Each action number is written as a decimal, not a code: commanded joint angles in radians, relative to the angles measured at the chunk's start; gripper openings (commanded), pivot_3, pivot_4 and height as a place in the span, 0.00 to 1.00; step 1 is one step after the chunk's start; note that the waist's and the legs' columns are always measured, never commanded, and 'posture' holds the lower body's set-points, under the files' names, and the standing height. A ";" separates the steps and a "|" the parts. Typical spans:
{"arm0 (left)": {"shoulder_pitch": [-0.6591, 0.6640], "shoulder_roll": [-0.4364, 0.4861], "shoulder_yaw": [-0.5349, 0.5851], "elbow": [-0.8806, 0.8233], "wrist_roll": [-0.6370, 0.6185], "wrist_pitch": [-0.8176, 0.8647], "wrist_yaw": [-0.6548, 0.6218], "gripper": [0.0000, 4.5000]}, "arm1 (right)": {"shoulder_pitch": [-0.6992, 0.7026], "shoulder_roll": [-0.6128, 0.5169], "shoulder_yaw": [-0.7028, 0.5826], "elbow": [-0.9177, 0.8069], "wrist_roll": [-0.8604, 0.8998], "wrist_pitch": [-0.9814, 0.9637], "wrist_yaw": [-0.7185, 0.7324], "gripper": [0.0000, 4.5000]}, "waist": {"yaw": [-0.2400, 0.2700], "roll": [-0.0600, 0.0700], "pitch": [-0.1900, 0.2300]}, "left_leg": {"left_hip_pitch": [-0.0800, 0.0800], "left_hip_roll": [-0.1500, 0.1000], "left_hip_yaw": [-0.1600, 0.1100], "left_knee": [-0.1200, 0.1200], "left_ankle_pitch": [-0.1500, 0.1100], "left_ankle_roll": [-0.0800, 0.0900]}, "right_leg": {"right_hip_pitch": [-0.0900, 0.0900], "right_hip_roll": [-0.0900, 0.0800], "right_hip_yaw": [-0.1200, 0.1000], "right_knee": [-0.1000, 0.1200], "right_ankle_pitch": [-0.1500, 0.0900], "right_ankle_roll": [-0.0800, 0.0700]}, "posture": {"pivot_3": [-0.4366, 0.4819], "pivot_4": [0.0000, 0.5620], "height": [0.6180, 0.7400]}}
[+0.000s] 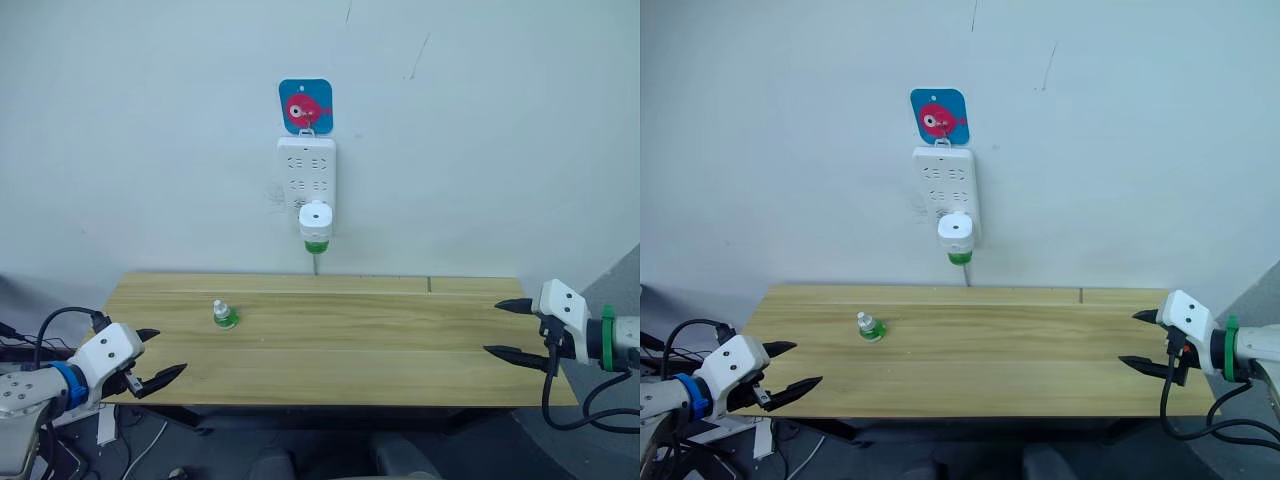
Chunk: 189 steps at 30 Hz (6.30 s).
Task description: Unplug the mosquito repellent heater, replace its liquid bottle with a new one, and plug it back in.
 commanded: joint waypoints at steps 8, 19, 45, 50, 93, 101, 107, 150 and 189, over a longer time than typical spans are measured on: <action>-0.005 0.023 0.044 -0.076 -0.094 0.121 -0.055 1.00 | 0.004 -0.006 -0.027 0.019 0.004 -0.051 0.014 0.99 | 0.000 -0.001 0.001 | 0.000 0.000 0.000 0.000 0.000 0.000 | 0.000 0.000 0.000 0.000 0.000 0.000 | 0.48 0.12 0.71; -0.044 0.013 0.087 -0.030 -0.102 0.096 -0.053 1.00 | 0.010 -0.001 -0.025 0.030 0.004 -0.067 0.013 0.99 | 0.000 -0.001 0.001 | 0.000 0.000 0.000 0.000 0.000 0.000 | 0.000 0.000 0.000 0.000 0.000 0.000 | 0.47 0.12 0.71; -0.643 -0.219 -0.086 -0.048 -0.234 0.342 0.143 1.00 | -0.146 0.256 0.006 -0.578 0.335 0.327 -0.396 0.99 | -0.031 -0.003 0.034 | -0.001 0.000 -0.004 0.005 0.000 0.000 | 0.004 0.002 0.000 0.000 0.003 0.007 | 0.30 0.24 0.71; -0.774 -0.269 -0.116 0.085 -0.218 0.305 0.134 0.91 | -0.201 0.285 0.038 -0.639 0.379 0.405 -0.476 1.00 | -0.057 -0.006 0.038 | -0.003 -0.001 -0.004 0.004 -0.001 0.000 | 0.004 0.002 0.000 -0.001 0.003 0.008 | 0.28 0.25 0.71; -1.123 -0.368 -0.222 0.492 -0.106 0.145 -0.106 0.30 | -0.392 0.409 0.174 -0.677 0.410 0.544 -0.763 1.00 | -0.081 0.003 0.096 | -0.029 -0.002 -0.031 0.019 0.000 0.000 | -0.004 0.002 -0.024 -0.002 0.004 0.011 | 0.26 0.32 0.71; -1.101 -0.364 -0.232 0.465 -0.100 0.142 -0.108 0.30 | -0.541 0.633 0.379 -0.590 0.142 0.633 -1.082 1.00 | -0.079 0.004 0.097 | -0.030 -0.002 -0.032 0.019 0.000 0.000 | -0.005 0.002 -0.025 -0.001 0.004 0.011 | 0.27 0.33 0.71; -1.094 -0.369 -0.236 0.455 -0.096 0.138 -0.100 0.30 | -0.591 0.752 0.462 -0.471 0.022 0.595 -1.132 1.00 | -0.078 0.004 0.097 | -0.032 -0.002 -0.035 0.019 0.000 0.000 | -0.006 0.001 -0.027 -0.001 0.004 0.011 | 0.27 0.32 0.71; -1.072 -0.349 -0.212 0.481 -0.073 0.101 -0.002 0.30 | -0.551 0.948 0.392 -0.457 -0.120 0.548 -1.013 0.65 | -0.066 0.005 0.097 | -0.035 -0.004 -0.045 0.019 0.000 0.000 | -0.006 0.000 -0.036 0.001 0.005 0.009 | 0.30 0.29 0.71; -0.824 -0.566 -0.393 -0.170 -0.125 0.014 0.125 1.00 | -0.574 1.106 -0.062 -0.481 0.997 0.534 -1.584 0.65 | -0.106 0.014 0.104 | -0.036 -0.008 -0.047 0.017 0.002 0.001 | -0.005 -0.001 -0.035 0.000 0.003 0.007 | 0.27 0.30 0.71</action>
